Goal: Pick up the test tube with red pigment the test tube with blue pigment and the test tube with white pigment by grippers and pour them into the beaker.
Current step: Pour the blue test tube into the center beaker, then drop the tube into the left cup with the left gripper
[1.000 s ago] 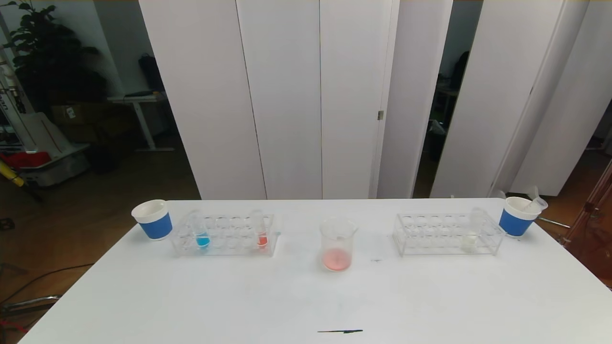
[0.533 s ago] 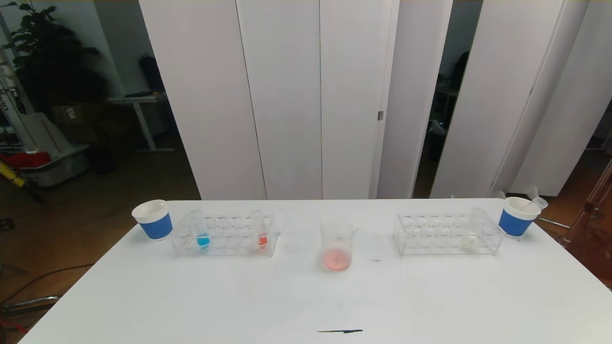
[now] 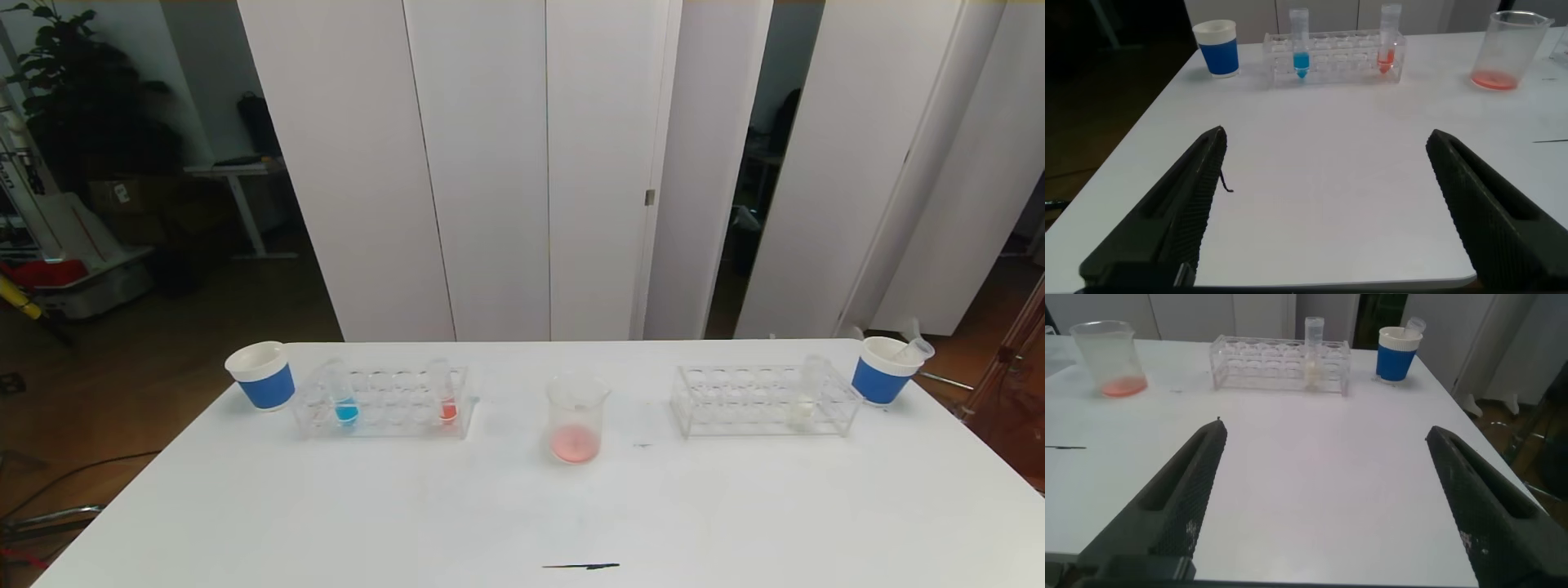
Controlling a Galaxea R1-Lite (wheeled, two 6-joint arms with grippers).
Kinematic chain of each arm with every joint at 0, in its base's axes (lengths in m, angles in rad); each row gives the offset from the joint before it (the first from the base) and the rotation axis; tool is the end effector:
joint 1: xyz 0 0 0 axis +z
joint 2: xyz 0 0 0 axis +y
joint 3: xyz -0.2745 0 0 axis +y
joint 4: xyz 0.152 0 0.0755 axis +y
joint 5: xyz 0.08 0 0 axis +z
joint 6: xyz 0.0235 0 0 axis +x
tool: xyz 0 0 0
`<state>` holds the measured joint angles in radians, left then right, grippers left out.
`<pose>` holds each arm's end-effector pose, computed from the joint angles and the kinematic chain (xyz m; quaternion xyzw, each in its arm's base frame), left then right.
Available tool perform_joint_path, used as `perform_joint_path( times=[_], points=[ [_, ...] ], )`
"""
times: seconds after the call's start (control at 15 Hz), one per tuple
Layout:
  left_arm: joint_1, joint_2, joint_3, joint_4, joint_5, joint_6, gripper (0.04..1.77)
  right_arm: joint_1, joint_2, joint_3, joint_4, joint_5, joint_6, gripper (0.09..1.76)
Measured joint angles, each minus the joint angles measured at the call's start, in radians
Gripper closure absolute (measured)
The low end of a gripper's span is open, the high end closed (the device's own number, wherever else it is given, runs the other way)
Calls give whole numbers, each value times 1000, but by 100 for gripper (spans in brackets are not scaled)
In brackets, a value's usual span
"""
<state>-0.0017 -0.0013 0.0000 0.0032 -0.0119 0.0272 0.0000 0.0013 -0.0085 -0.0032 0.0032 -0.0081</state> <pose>-0.0191 -0.0002 0.0751 0.0136 0.0009 -0.0068 0.9999 -0.0196 0.0001 0.0780 -0.0041 -0.0052 0.0016 1.0000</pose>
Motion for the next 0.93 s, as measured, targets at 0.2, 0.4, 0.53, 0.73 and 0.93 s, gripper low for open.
perform_joint_path(
  times=[0.2, 0.4, 0.53, 0.73, 0.93],
  points=[
    [0, 0, 0, 0, 0, 0, 7, 0, -3, 7, -1, -3, 1, 10],
    [0, 0, 0, 0, 0, 0, 7, -1, -3, 9, -1, -4, 1, 10],
    [0, 0, 0, 0, -1, 0, 7, -2, -3, 9, -1, -3, 1, 10],
    [0, 0, 0, 1, -4, 15, 7, -2, -3, 9, -1, -3, 1, 10],
    [0, 1, 0, -10, 5, 1, 7, -2, -3, 9, -1, -3, 1, 10]
  ],
)
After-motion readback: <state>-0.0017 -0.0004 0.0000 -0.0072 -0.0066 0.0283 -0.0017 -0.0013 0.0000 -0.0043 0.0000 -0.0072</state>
